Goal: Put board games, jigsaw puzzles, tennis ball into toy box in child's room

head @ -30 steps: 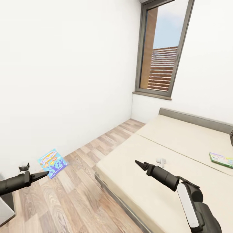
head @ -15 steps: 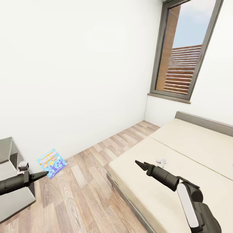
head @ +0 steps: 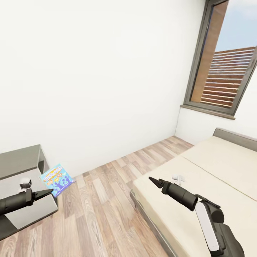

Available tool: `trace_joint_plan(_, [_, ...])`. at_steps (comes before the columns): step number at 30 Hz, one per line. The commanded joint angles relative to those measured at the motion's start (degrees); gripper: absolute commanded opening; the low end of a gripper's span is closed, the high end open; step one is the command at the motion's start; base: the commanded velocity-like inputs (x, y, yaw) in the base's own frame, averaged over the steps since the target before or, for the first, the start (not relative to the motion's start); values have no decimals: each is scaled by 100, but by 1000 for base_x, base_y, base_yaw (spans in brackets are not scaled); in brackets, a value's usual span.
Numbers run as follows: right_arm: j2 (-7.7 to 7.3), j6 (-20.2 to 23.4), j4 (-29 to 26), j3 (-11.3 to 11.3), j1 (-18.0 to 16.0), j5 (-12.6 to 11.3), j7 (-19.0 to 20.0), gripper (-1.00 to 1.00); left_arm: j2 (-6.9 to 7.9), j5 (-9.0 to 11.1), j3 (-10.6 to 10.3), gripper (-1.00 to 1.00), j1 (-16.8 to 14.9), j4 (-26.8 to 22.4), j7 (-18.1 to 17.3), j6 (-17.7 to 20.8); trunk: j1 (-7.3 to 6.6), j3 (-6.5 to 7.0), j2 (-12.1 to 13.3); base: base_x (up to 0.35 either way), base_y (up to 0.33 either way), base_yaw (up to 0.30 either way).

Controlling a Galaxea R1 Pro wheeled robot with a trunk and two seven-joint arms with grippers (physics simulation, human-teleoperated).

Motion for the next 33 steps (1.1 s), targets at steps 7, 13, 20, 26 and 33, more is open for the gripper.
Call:
trace_joint_plan(7, [2, 38, -3, -13, -3, -16, 13, 100, 1, -1, 1, -100, -7, 2, -23, 59, -154, 119, 277, 0, 0, 293])
trace_joint_plan(13, [3, 38, -3, -13, -3, -17, 13, 100, -1, 0, -1, -100, -7, 2, -23, 59, -286, 227, 518, 0, 0, 293])
trace_joint_plan(20, [3, 38, -3, -13, -3, -18, 13, 100, 1, -1, -3, -100, -7, 2, -23, 57, -439, 353, 799, 0, 0, 293])
trace_joint_plan(26, [4, 38, -3, -12, -3, -12, 13, 100, -3, -1, 2, -100, -5, 2, -22, 51, -571, 460, 1039, 0, 0, 293])
trace_joint_plan(33, [4, 38, 4, -11, -3, -12, 13, 100, -4, -1, 0, -100, -6, 2, -22, 50, -725, 586, 1320, 0, 0, 293])
